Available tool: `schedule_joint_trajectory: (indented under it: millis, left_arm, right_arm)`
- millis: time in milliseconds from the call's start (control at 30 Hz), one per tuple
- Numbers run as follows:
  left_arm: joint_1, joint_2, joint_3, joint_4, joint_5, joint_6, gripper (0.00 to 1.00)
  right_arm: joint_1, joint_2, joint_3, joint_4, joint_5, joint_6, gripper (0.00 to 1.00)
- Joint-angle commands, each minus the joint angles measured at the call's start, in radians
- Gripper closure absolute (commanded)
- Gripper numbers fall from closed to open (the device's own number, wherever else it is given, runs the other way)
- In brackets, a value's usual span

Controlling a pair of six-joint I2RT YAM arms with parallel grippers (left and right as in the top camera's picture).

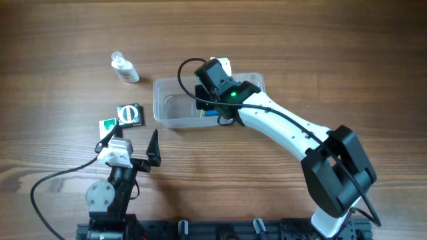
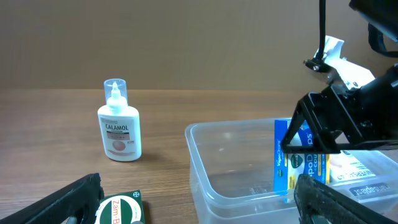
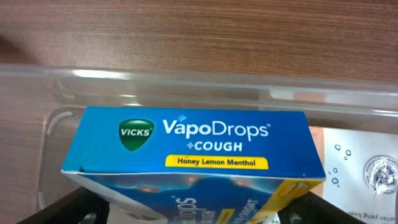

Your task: Pack container

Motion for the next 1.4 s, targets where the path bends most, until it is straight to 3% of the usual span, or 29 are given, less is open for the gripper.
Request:
schedule_joint_trajectory:
  millis: [0, 300, 700, 1167, 1367]
  left_arm:
    - [-0.006, -0.005, -0.006, -0.001, 0.008, 0.014, 0.00]
    - [-0.006, -0.005, -0.006, -0.001, 0.009, 0.014, 0.00]
    - [-0.006, -0.005, -0.006, -0.001, 0.008, 0.014, 0.00]
    - [-0.006, -0.005, -0.006, -0.001, 0.009, 0.014, 0.00]
    - [-0.006, -0.005, -0.006, -0.001, 0.008, 0.014, 0.00]
  right_arm:
    - [0.001, 0.011, 0.020, -0.013, 0.017, -0.011, 0.21]
    - [0.001, 0.011, 0.040, -0.043, -0.034, -0.081, 0.26]
    - [-0.004, 0.011, 0.228, -0.277, -0.099, -0.101, 0.30]
    - [-0.008, 0.081, 0.229, -0.351, -0.139, -0.104, 0.30]
    - [-0.011, 0.129, 0.231, -0.339, -0.167, -0.136, 0.14]
